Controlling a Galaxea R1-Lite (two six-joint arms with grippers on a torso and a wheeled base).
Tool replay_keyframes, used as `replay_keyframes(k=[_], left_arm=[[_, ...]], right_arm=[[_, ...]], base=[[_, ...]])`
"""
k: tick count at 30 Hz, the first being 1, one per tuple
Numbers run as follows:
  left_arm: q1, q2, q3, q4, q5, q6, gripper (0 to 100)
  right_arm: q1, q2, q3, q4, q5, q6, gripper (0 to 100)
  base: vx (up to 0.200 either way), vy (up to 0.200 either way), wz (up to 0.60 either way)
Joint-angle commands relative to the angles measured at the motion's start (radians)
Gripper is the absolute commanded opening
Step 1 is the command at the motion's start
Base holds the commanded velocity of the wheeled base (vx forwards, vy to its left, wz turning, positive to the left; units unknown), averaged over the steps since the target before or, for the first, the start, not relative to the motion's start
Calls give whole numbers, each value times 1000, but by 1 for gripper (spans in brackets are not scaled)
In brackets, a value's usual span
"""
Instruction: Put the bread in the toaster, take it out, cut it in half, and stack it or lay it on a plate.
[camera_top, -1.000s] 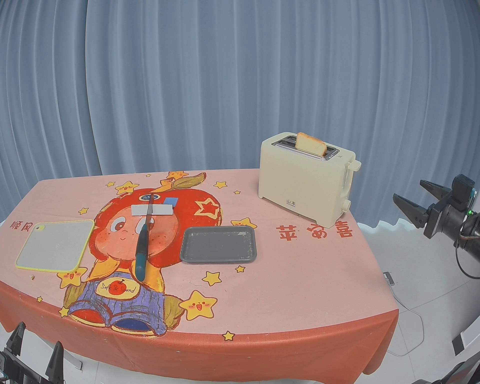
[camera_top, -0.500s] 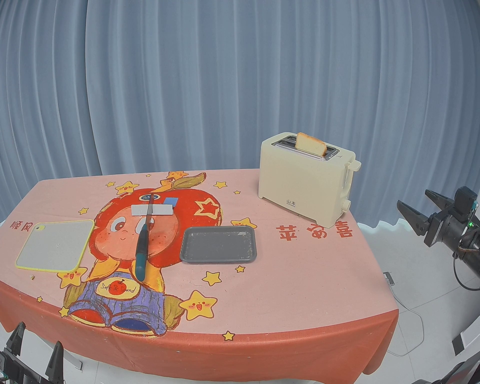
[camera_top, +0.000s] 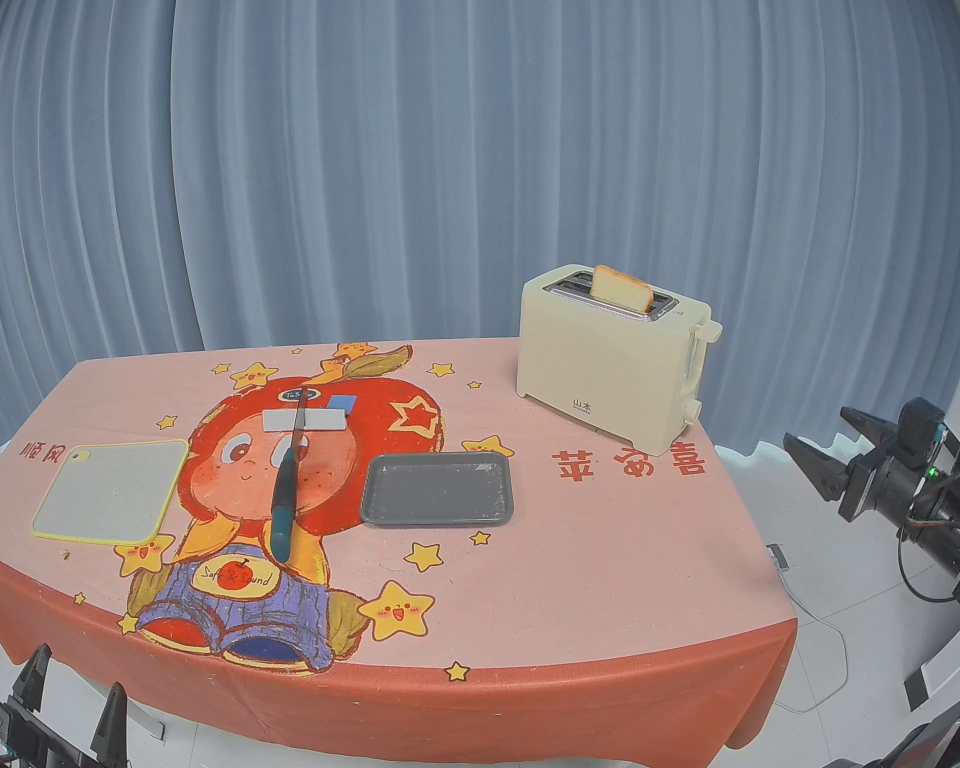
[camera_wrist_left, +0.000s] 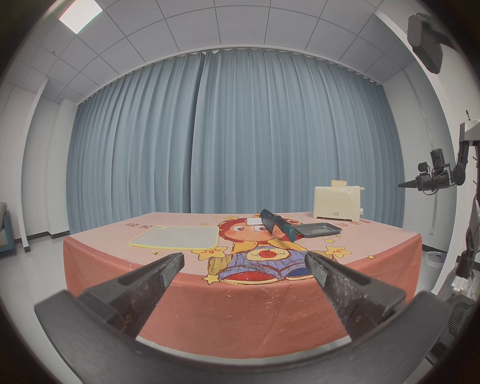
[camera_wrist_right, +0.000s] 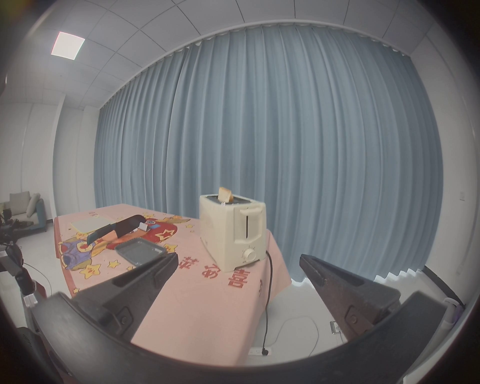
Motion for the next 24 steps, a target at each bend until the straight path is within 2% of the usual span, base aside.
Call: replay_keyframes(k=[1,5,6,12,13,16,24], left_arm=[[0,-16,18,0,0,0,100],[0,-16,18,0,0,0,100],[0,-16,18,0,0,0,100],[0,-16,18,0,0,0,100],[0,-16,18,0,0,0,100],[0,-16,18,0,0,0,100],[0,-16,18,0,0,0,100]], right_arm=[[34,42,42,-1,2,0,100],[111,77,59,-3,-7,20,100],[111,77,59,-3,-7,20,0],[123,85,59,-46,-27,39,0],[123,89,60,-51,-50,39,0],[122,88,60,-51,-72,36,0],[113,83,51,-52,-77,32,0]], base=[[0,0,0],[0,0,0],[0,0,0],[0,0,0],[0,0,0],[0,0,0],[0,0,0]])
